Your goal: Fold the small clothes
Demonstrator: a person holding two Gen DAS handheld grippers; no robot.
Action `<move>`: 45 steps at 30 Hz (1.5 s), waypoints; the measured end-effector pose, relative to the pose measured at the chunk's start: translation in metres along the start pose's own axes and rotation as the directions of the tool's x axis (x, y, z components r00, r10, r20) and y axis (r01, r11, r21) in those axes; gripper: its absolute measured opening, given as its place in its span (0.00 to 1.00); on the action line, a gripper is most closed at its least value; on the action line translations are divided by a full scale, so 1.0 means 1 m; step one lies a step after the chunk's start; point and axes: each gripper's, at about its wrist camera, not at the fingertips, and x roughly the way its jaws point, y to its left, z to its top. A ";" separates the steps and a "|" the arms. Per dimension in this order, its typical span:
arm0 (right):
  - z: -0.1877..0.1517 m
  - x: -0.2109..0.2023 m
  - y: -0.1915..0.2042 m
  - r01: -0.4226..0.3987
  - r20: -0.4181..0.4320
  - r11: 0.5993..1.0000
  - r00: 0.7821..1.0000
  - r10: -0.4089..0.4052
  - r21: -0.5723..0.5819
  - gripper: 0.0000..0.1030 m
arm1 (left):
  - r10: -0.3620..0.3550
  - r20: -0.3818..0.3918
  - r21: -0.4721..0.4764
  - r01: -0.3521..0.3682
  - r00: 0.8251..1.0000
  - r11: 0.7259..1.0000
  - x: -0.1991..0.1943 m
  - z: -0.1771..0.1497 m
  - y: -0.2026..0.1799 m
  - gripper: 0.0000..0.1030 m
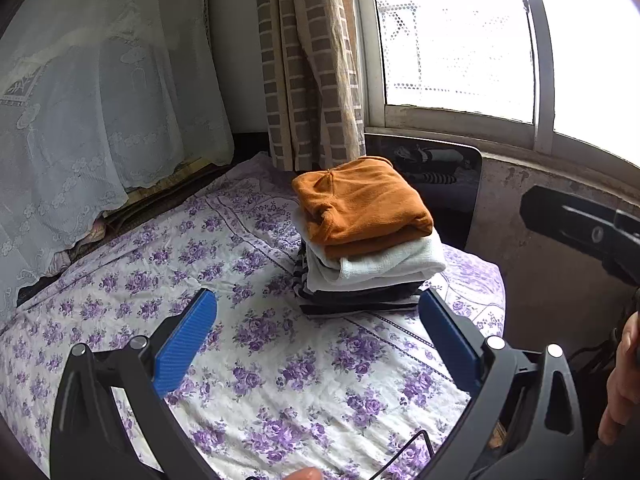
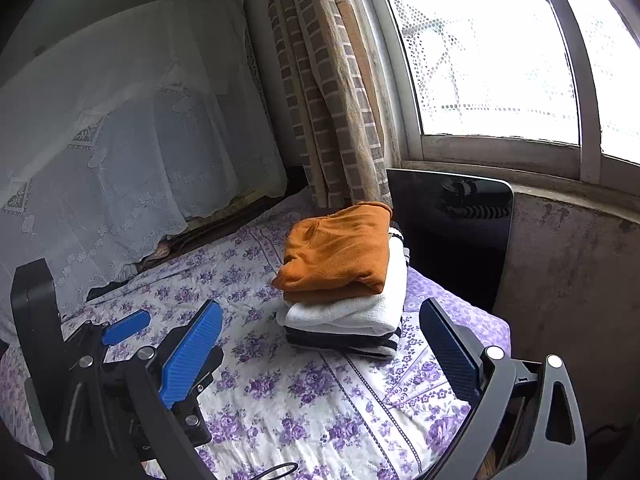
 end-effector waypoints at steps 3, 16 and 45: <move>-0.001 0.002 0.003 -0.010 -0.005 1.000 1.000 0.010 -0.002 0.96 | -0.001 0.001 -0.003 0.001 1.000 1.000 -0.001 0.000 0.001 0.95; 0.000 0.001 0.004 -0.019 -0.004 1.000 1.000 0.019 0.000 0.96 | 0.003 0.004 -0.003 -0.003 1.000 1.000 -0.002 0.001 0.002 0.95; 0.000 0.007 0.009 -0.029 -0.015 1.000 0.999 0.029 -0.004 0.96 | 0.001 -0.004 0.005 -0.001 1.000 1.000 -0.002 -0.002 0.004 0.95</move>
